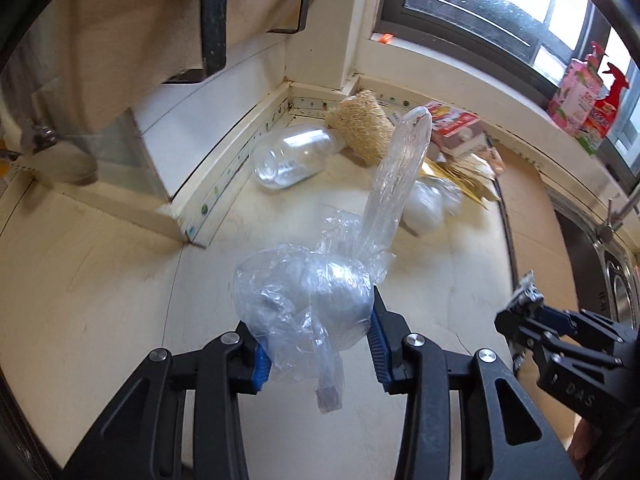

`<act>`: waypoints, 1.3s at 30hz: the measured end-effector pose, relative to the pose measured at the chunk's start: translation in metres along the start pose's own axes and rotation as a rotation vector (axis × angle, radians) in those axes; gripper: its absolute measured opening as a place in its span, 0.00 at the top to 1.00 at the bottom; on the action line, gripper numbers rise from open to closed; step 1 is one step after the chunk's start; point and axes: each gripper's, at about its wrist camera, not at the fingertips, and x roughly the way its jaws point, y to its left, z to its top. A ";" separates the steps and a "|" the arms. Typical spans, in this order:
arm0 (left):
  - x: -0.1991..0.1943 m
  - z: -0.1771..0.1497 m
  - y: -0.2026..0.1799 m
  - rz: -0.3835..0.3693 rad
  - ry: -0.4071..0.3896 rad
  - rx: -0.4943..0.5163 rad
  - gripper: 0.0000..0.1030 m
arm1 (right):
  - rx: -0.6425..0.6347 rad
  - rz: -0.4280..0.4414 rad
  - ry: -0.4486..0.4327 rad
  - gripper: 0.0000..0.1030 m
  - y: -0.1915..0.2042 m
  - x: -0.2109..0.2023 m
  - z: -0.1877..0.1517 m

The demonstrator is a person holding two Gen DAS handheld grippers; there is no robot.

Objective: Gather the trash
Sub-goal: 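Carry the plastic bag and patterned wrapper down over the bin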

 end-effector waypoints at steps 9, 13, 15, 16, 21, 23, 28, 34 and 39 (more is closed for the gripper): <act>-0.079 -0.063 -0.020 -0.044 -0.030 0.046 0.62 | -0.019 0.016 -0.039 0.64 0.021 -0.051 -0.045; -0.118 -0.099 -0.023 -0.057 -0.041 0.056 0.62 | -0.027 0.014 -0.044 0.64 0.029 -0.074 -0.074; -0.130 -0.114 -0.023 -0.058 -0.044 0.065 0.62 | -0.030 0.014 -0.045 0.64 0.034 -0.085 -0.093; -0.140 -0.126 -0.024 -0.059 -0.042 0.070 0.62 | -0.031 0.015 -0.045 0.64 0.037 -0.091 -0.102; -0.162 -0.170 -0.021 -0.057 -0.025 0.089 0.62 | -0.044 0.021 -0.024 0.64 0.052 -0.109 -0.152; -0.169 -0.189 -0.019 -0.055 -0.012 0.091 0.62 | -0.051 0.028 -0.006 0.64 0.059 -0.111 -0.170; -0.170 -0.229 -0.010 -0.036 0.049 0.087 0.62 | -0.063 0.051 0.065 0.64 0.073 -0.101 -0.206; -0.154 -0.259 0.004 0.001 0.128 0.082 0.62 | -0.064 0.091 0.154 0.64 0.087 -0.076 -0.237; -0.130 -0.280 0.019 0.025 0.191 0.064 0.62 | -0.079 0.111 0.222 0.63 0.099 -0.047 -0.255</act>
